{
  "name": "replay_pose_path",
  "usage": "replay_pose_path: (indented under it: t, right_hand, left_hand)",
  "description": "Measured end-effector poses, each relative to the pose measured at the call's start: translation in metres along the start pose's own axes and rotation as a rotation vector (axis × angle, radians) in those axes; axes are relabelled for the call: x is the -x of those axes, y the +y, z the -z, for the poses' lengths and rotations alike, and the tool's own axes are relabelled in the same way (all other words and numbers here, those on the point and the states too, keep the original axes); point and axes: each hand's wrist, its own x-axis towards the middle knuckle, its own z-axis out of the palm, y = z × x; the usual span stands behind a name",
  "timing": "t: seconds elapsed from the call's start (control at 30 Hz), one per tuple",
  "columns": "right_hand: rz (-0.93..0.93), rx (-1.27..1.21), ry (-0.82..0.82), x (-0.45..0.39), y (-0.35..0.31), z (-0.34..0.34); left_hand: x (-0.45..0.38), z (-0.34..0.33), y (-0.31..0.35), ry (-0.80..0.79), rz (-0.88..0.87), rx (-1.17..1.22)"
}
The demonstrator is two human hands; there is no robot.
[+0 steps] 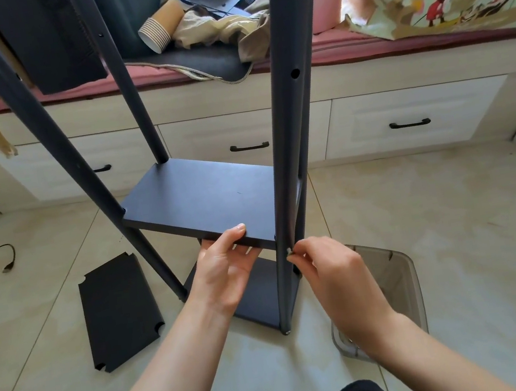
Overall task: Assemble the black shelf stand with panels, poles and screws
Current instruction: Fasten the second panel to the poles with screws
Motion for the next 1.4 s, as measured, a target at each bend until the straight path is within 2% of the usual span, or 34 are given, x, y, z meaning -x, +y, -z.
replay_pose_path:
  t: [0.03, 0.13, 0.2, 0.37, 0.5, 0.57, 0.7, 0.73, 0.87, 0.93, 1.0, 1.1, 1.13, 1.27, 1.4]
  right_hand:
    - [-0.007, -0.004, -0.003, 0.000, 0.000, -0.001]
    - [-0.212, -0.183, 0.004, -0.002, -0.002, 0.002]
    - [-0.286, -0.256, -0.019, -0.001, -0.003, 0.001]
    - [-0.324, -0.289, -0.057, -0.001, -0.005, 0.000]
    - [-0.176, -0.113, -0.038, -0.003, -0.003, 0.002]
    - [-0.176, -0.114, -0.045, -0.004, -0.003, 0.003]
    - [-0.436, -0.396, -0.074, -0.007, -0.005, 0.005]
    - [-0.437, -0.417, -0.076, -0.007, -0.005, 0.005]
    - [-0.210, -0.237, -0.095, -0.006, -0.002, 0.008]
    - [-0.171, -0.208, -0.106, -0.007, 0.001, 0.009]
    - [-0.172, -0.207, -0.120, -0.009, 0.003, 0.010]
    - [-0.297, -0.377, -0.177, -0.013, 0.007, 0.012]
    - [-0.296, -0.393, -0.184, -0.012, 0.008, 0.012]
    - [-0.097, -0.227, -0.198, -0.012, 0.009, 0.011]
    - [-0.184, -0.348, -0.186, -0.015, 0.010, 0.014]
  left_hand:
    - [0.001, -0.001, 0.001, -0.003, 0.001, -0.004]
    - [0.001, 0.000, 0.003, -0.003, 0.000, -0.026]
    - [0.000, 0.002, 0.003, 0.001, -0.004, -0.029]
    - [0.001, 0.000, 0.004, 0.017, -0.022, -0.048]
    - [0.002, -0.001, 0.002, 0.019, -0.055, -0.065]
    - [0.004, -0.001, 0.002, 0.007, -0.060, -0.056]
    - [0.005, -0.003, 0.003, 0.000, -0.057, -0.054]
    - [0.005, -0.003, 0.003, 0.005, -0.056, -0.052]
    - [0.006, -0.003, 0.003, 0.007, -0.047, -0.026]
    - [0.006, -0.003, 0.003, 0.014, -0.041, -0.021]
    - [0.006, -0.003, 0.003, 0.018, -0.040, -0.024]
    - [0.007, -0.003, 0.002, 0.037, -0.034, -0.028]
    - [0.007, -0.003, 0.002, 0.039, -0.030, -0.023]
    - [0.007, -0.006, 0.004, 0.054, -0.027, -0.010]
    - [0.005, -0.009, 0.006, 0.029, -0.046, -0.004]
